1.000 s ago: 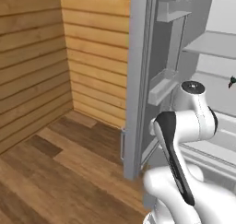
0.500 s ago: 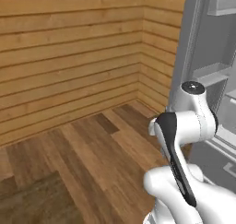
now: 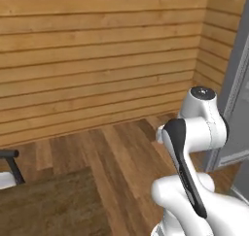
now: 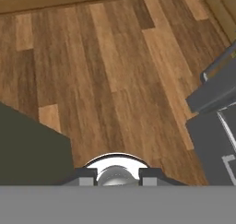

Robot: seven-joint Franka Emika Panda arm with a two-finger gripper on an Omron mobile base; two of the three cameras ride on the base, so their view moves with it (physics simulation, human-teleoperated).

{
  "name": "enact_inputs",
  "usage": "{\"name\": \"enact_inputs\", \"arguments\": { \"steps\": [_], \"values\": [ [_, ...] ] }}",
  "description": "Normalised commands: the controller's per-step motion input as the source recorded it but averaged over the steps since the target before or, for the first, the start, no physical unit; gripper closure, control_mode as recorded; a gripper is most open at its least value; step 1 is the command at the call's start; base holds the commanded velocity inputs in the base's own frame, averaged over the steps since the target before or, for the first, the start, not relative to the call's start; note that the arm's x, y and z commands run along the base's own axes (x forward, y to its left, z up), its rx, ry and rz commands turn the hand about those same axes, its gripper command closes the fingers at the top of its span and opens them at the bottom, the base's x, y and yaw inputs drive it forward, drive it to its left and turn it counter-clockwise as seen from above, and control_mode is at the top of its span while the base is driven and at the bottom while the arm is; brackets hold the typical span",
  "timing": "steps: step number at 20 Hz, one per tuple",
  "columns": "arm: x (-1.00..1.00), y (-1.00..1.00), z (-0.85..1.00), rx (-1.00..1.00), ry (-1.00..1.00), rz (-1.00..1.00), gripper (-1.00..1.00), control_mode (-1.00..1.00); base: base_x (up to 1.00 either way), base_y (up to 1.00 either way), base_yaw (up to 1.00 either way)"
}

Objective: Take the strawberry from the fridge and place it on top of the pancake, located on the dining counter.

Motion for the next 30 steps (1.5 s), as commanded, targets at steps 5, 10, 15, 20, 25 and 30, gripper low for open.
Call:
{"name": "enact_inputs", "arguments": {
  "steps": [5, 10, 15, 20, 25, 30],
  "values": [
    [0.00, 0.00, 0.00, 0.00, 0.00, 0.00, 1.00, 1.00, 0.75, 0.50, 0.36],
    [0.00, 0.00, 0.00, 0.00, 0.00, 0.00, 1.00, 1.00, 1.00, 0.11, 0.07],
    [0.00, 0.00, 0.00, 0.00, 0.00, 0.00, 1.00, 1.00, 1.00, 0.10, -0.01],
    [0.00, 0.00, 0.00, 0.00, 0.00, 0.00, 1.00, 1.00, 1.00, 0.12, -0.05],
    [0.00, 0.00, 0.00, 0.00, 0.00, 0.00, 1.00, 1.00, 1.00, 0.26, -0.02],
    [0.00, 0.00, 0.00, 0.00, 0.00, 0.00, 1.00, 1.00, 0.95, 0.59, 0.47]
  ]
}}
